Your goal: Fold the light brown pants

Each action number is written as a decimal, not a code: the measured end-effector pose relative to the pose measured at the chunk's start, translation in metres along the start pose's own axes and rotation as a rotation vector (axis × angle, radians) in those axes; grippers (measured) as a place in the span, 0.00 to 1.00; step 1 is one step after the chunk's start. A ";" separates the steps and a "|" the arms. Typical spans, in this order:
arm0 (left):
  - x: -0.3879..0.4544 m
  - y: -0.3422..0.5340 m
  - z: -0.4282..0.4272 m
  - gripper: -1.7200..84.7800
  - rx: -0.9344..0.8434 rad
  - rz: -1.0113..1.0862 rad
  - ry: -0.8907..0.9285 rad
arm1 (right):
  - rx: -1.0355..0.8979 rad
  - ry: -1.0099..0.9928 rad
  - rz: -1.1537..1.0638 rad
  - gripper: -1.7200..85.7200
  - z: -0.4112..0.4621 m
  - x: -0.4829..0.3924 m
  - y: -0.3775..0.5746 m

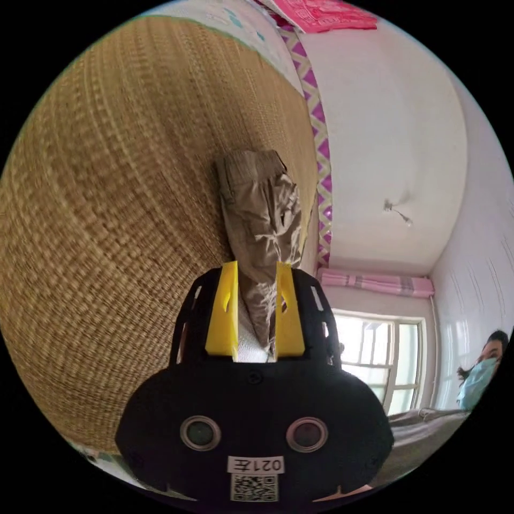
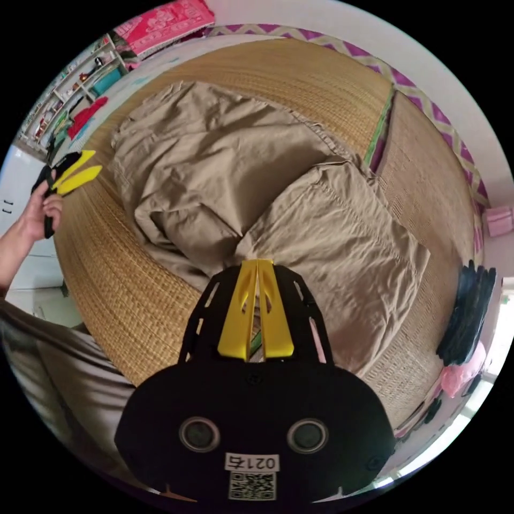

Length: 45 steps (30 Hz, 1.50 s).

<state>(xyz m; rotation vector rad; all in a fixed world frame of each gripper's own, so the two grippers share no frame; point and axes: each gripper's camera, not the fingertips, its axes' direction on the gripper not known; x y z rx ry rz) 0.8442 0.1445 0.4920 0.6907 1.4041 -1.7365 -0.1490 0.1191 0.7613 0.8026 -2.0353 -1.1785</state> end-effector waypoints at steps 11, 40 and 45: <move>0.038 -0.042 0.029 0.04 0.034 -0.093 0.094 | 0.033 -0.064 0.200 0.01 -0.029 0.072 0.106; 0.506 0.380 0.370 0.01 -0.645 1.267 -0.396 | 0.024 -0.272 0.566 0.01 0.099 0.206 0.427; 0.525 0.397 0.384 0.02 -0.720 1.391 -0.329 | -0.004 -0.310 0.613 0.01 0.135 0.218 0.457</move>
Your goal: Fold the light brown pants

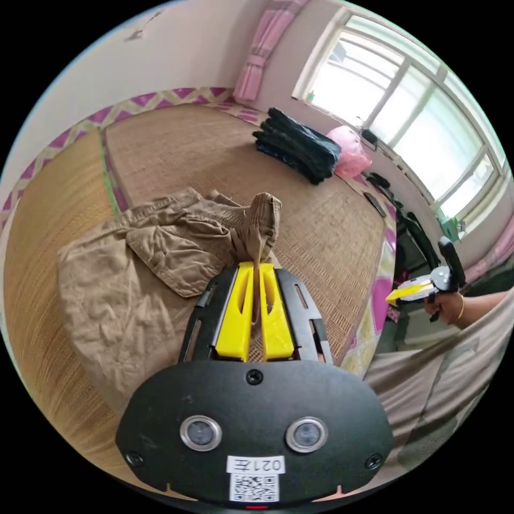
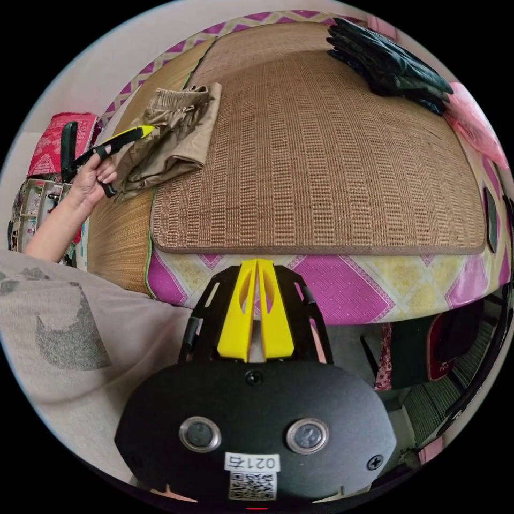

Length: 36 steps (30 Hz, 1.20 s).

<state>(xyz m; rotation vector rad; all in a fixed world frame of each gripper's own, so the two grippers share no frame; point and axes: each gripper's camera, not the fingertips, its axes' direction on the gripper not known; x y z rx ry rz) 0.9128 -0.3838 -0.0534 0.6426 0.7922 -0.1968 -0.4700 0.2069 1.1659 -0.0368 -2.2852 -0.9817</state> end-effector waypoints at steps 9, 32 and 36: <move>-0.093 0.026 0.007 0.17 -0.013 -0.285 0.520 | 0.044 -0.199 -0.151 0.03 0.033 -0.009 -0.068; -0.307 0.139 -0.064 0.23 0.203 -0.627 0.327 | 0.217 -0.034 -0.156 0.08 0.124 -0.139 -0.241; -0.342 0.137 -0.019 0.20 0.082 -0.675 0.496 | 0.021 -0.267 -0.072 0.14 0.177 -0.102 -0.286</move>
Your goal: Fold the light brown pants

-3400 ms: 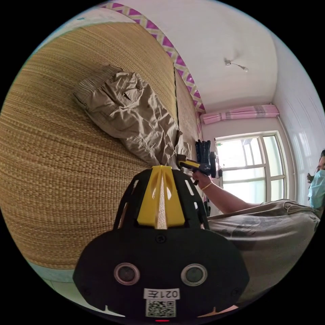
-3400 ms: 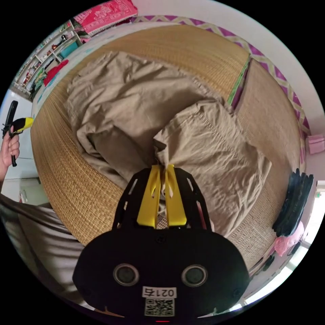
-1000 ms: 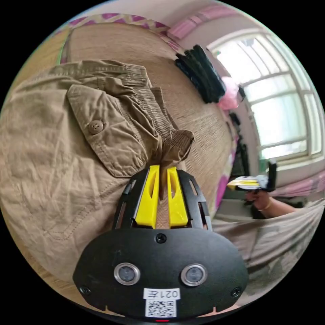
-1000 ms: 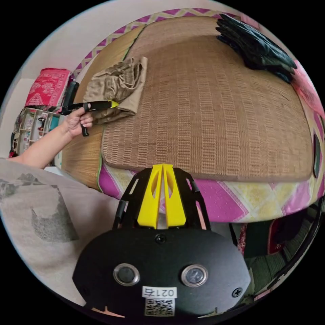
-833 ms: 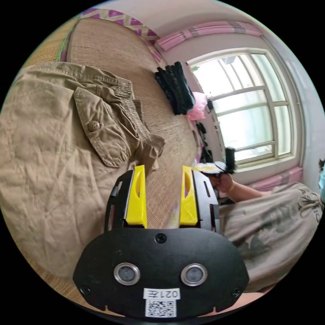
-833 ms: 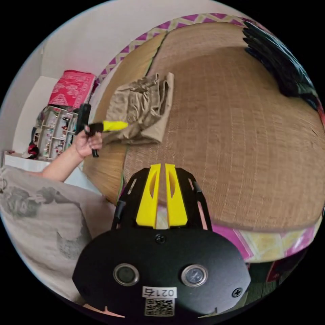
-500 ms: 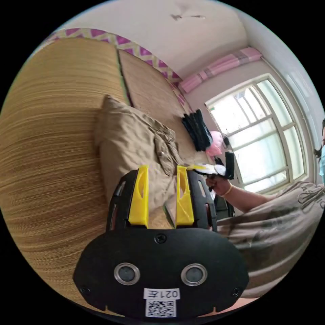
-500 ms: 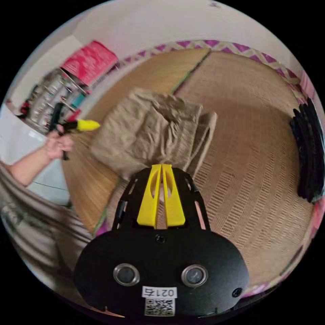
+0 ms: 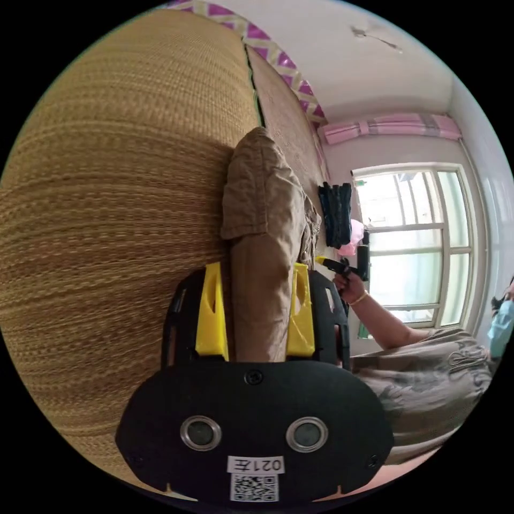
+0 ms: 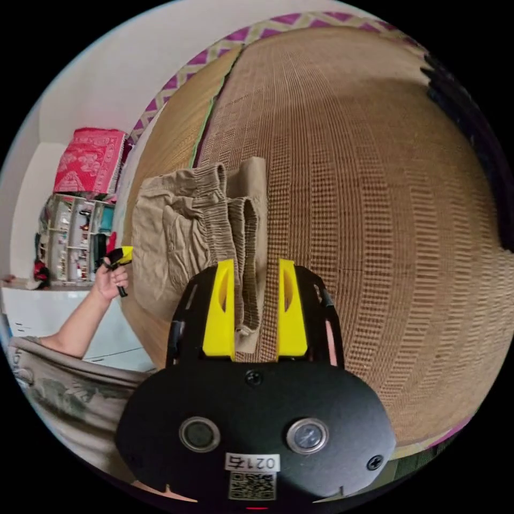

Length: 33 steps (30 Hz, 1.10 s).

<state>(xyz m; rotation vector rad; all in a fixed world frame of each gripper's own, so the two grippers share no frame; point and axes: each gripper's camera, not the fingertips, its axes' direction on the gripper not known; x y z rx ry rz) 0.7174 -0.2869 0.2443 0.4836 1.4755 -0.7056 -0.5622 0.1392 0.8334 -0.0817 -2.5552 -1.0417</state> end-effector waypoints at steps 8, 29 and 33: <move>-0.024 -0.020 0.044 0.07 -0.195 -0.063 0.029 | -0.104 -0.245 0.085 0.07 0.030 0.015 -0.033; -0.126 0.151 -0.303 0.14 0.714 -0.266 -0.086 | -0.033 -0.199 -0.551 0.10 0.110 -0.527 -0.270; -0.226 0.207 -0.306 0.15 0.708 -0.447 -0.001 | -0.051 -0.186 -0.542 0.07 0.128 -0.551 -0.250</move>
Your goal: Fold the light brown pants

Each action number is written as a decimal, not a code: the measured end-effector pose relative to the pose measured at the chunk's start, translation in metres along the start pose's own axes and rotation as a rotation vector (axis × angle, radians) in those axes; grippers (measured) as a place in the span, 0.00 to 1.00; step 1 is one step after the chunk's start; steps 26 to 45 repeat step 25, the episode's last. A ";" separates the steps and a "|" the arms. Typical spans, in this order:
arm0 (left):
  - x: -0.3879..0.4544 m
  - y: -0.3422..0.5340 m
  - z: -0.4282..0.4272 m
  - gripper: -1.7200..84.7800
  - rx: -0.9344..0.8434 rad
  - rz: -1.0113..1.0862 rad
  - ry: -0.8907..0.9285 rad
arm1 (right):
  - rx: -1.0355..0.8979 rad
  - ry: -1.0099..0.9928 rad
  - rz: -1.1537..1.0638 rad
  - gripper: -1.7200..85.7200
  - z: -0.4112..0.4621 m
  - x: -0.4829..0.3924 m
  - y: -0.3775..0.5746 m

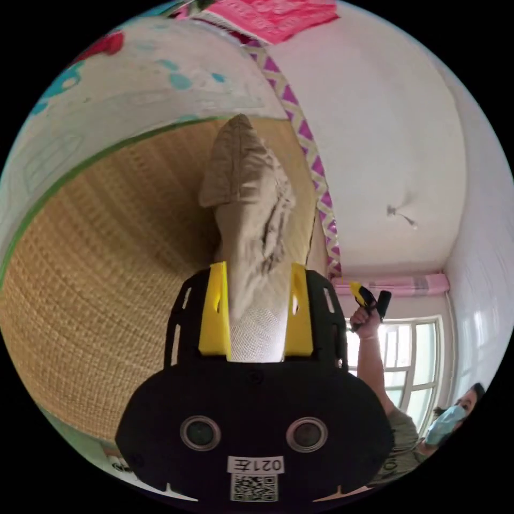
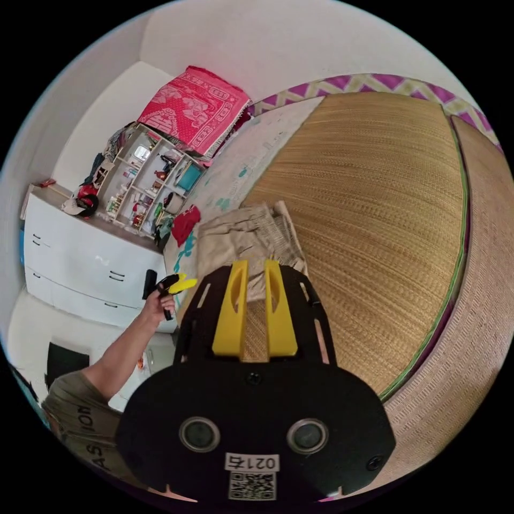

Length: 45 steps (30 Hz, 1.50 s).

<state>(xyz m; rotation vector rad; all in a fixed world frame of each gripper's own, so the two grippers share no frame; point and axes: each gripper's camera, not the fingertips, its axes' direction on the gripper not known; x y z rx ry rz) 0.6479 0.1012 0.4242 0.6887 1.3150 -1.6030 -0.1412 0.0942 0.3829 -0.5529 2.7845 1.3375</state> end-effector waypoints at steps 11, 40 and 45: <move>-0.079 0.124 0.052 0.01 -0.296 0.011 0.262 | -0.099 -0.040 0.288 0.01 -0.003 0.029 0.347; -0.073 0.259 0.329 0.01 -0.881 -0.242 0.104 | 0.361 -0.973 0.705 0.01 0.049 0.166 0.586; -0.073 0.259 0.329 0.01 -0.881 -0.242 0.104 | 0.361 -0.973 0.705 0.01 0.049 0.166 0.586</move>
